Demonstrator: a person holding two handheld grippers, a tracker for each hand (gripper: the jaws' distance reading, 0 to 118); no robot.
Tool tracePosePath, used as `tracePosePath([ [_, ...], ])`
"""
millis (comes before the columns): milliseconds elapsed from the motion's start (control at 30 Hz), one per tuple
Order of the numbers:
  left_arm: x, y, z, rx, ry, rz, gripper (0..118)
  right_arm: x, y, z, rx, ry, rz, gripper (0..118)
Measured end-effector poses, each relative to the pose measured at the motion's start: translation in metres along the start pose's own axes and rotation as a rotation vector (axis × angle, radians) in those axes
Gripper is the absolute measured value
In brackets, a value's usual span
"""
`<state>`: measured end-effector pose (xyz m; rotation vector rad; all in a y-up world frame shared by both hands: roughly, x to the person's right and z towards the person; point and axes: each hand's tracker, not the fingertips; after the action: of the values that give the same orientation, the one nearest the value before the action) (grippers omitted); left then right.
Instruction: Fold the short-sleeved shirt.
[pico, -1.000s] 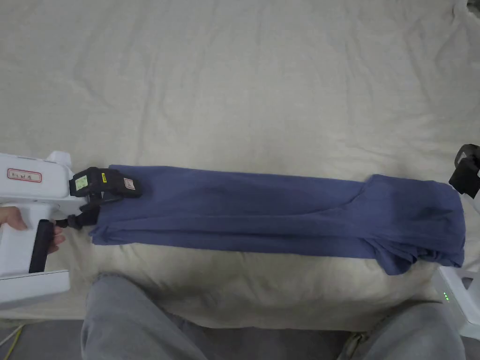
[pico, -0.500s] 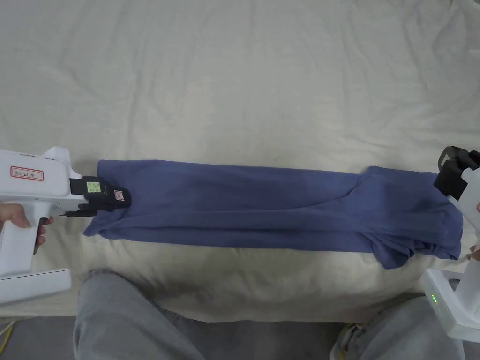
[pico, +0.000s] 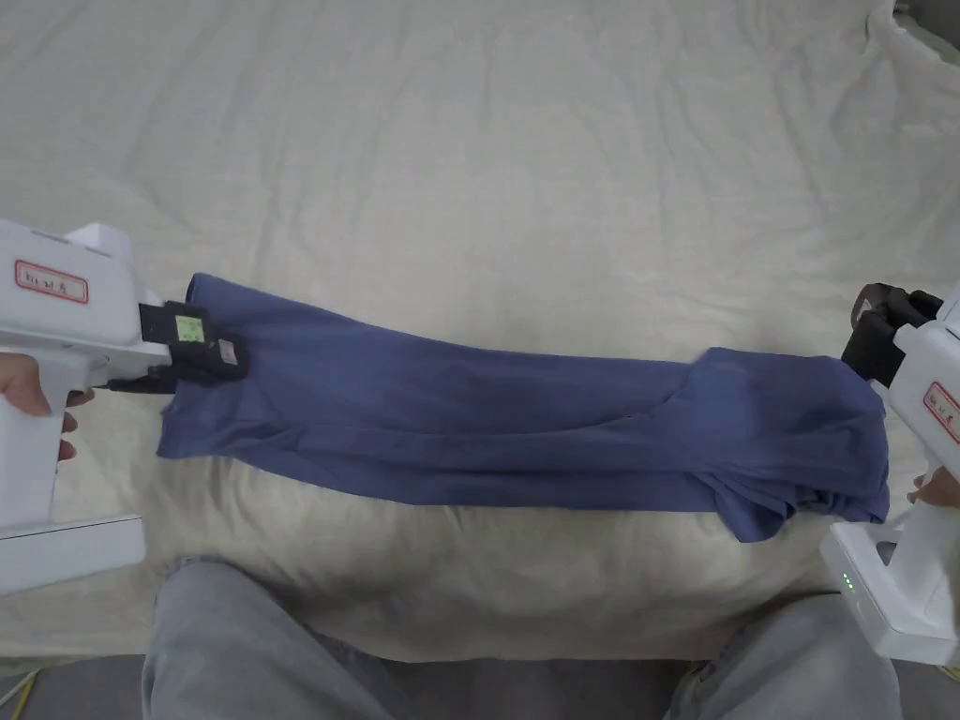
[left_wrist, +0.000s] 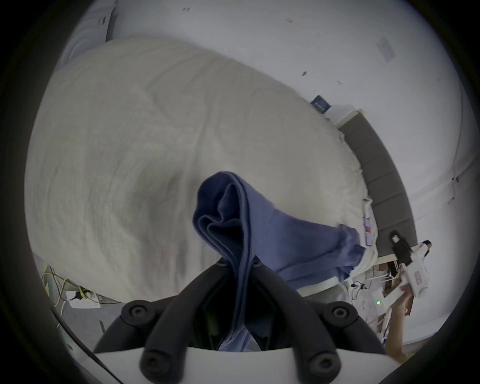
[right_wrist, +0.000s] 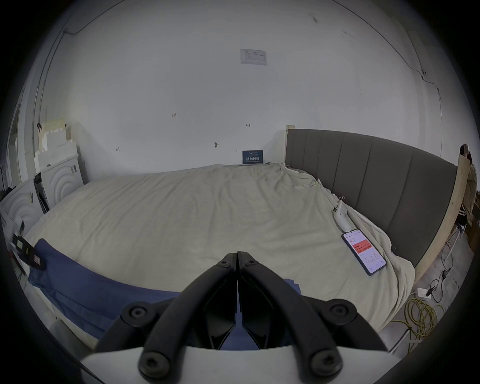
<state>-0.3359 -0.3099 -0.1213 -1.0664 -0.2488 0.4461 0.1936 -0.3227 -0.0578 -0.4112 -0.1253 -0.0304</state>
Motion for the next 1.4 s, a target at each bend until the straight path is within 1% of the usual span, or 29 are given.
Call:
tracePosePath([
  [100,0.037,-0.001,0.013,0.023,-0.066,-0.045,1,0.005,0.004,0.004,0.018,0.006,-0.009,0],
  [167,0.060,-0.002,0.010,0.015,-0.114,-0.065,1,0.009,0.007,0.008,0.030,0.009,-0.009,0],
  [233,0.086,-0.003,-0.002,-0.002,-0.161,-0.093,1,0.012,0.009,0.012,0.040,0.009,-0.011,0],
  [300,0.109,-0.004,-0.022,-0.017,-0.161,-0.117,1,0.016,0.010,0.016,0.048,0.006,-0.012,0],
  [400,0.142,-0.007,-0.064,-0.063,-0.144,-0.168,1,0.024,0.010,0.022,0.059,-0.004,-0.024,0],
  [600,0.193,-0.024,-0.151,-0.213,-0.057,-0.280,1,0.040,0.004,0.032,0.058,-0.035,-0.052,0],
  [700,0.206,-0.035,-0.187,-0.255,-0.004,-0.295,1,0.046,-0.001,0.033,0.050,-0.049,-0.058,0],
  [767,0.210,-0.041,-0.207,-0.276,0.006,-0.271,1,0.049,-0.004,0.034,0.042,-0.055,-0.059,0],
  [833,0.214,-0.047,-0.221,-0.282,0.020,-0.262,6,0.052,-0.006,0.033,0.035,-0.061,-0.054,0],
  [900,0.219,-0.054,-0.230,-0.280,0.044,-0.283,13,0.054,-0.009,0.033,0.027,-0.063,-0.055,0],
  [933,0.218,-0.054,-0.231,-0.283,0.040,-0.288,26,0.055,-0.010,0.033,0.023,-0.065,-0.056,0],
  [967,0.220,-0.053,-0.229,-0.285,-0.036,-0.267,41,0.055,-0.011,0.032,0.021,-0.065,-0.056,0],
  [1000,0.222,-0.051,-0.226,-0.286,-0.084,-0.230,66,0.056,-0.012,0.031,0.017,-0.065,-0.054,0],
  [1033,0.225,-0.049,-0.223,-0.286,-0.107,-0.193,84,0.058,-0.013,0.029,0.013,-0.064,-0.054,0],
  [1067,0.228,-0.045,-0.220,-0.286,-0.097,-0.189,105,0.058,-0.014,0.028,0.011,-0.063,-0.053,0],
  [1100,0.230,-0.042,-0.214,-0.276,-0.110,-0.202,118,0.057,-0.014,0.028,0.009,-0.062,-0.053,0],
  [1167,0.233,-0.030,-0.194,-0.195,-0.164,-0.249,117,0.055,-0.014,0.029,0.010,-0.057,-0.051,0],
  [1300,0.224,-0.011,-0.152,-0.074,-0.169,-0.258,117,0.051,-0.013,0.030,0.015,-0.047,-0.046,0],
  [1333,0.219,-0.008,-0.143,-0.035,-0.150,-0.271,113,0.050,-0.013,0.031,0.019,-0.045,-0.045,0],
  [1367,0.214,-0.009,-0.134,0.023,-0.106,-0.288,103,0.049,-0.012,0.031,0.022,-0.041,-0.046,0],
  [1400,0.210,-0.011,-0.129,0.075,-0.055,-0.316,77,0.049,-0.011,0.031,0.026,-0.037,-0.048,0],
])
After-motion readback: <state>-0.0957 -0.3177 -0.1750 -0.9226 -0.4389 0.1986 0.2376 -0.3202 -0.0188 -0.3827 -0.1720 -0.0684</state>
